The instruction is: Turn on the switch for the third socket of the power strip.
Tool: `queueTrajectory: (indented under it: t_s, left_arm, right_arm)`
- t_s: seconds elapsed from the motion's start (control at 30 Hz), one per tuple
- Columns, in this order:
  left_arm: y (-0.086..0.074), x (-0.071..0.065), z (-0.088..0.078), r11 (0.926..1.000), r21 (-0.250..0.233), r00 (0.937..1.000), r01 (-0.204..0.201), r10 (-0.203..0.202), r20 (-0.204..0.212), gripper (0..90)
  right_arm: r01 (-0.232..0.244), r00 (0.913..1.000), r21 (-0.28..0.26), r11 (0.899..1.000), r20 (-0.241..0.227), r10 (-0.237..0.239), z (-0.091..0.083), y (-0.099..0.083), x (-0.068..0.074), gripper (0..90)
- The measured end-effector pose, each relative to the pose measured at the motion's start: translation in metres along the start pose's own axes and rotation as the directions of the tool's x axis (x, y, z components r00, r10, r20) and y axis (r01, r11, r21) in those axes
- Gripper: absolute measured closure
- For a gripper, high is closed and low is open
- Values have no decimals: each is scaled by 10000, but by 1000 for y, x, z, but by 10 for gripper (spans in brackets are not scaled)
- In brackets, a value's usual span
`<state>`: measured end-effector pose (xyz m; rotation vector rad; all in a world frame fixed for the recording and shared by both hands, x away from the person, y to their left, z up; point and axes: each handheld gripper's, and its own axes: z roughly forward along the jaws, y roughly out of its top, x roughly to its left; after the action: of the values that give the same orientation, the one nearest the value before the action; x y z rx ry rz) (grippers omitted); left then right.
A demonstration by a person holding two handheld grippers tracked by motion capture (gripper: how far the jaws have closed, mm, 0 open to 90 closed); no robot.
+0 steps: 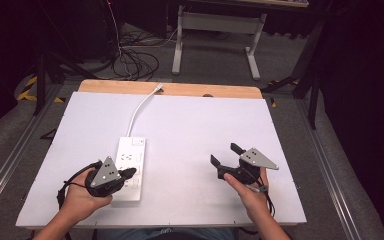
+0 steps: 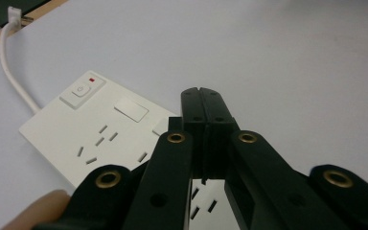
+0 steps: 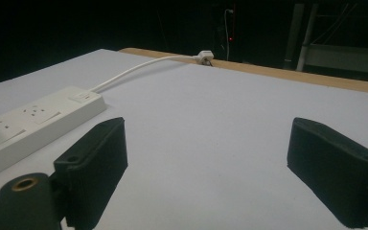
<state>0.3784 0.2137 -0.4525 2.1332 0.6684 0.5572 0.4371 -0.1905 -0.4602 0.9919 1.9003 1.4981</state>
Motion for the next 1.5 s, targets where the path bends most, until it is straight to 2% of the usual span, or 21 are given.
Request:
queueTrajectory:
  t_s: [0.23, 0.47, 0.63, 1.23, 1.5]
  left_arm:
    - [-1, -3, 8, 9985, 499, 9995, -236, 226, 209, 899]
    - [-3, -2, 12, 9966, 760, 9989, -323, 295, 376, 898]
    - [-4, -3, 15, 9954, 827, 9981, -473, 438, 431, 898]
    - [-6, -4, 21, 9905, 1245, 9971, -589, 524, 544, 897]
    - [-6, -6, 21, 9897, 1242, 9965, -717, 657, 517, 897]
  right_arm:
    - [-15, 10000, -9, 10000, -18, 15, 0, 0, 0, 140]
    - [-16, 10000, -7, 10000, -23, 16, 0, 0, 0, 140]
    - [-22, 10000, -16, 10000, -9, 22, 0, 0, 0, 141]
    - [-25, 10000, -15, 10000, 6, 25, -1, 0, 0, 141]
    - [-25, 10000, -19, 10000, 15, 25, -1, 0, 0, 142]
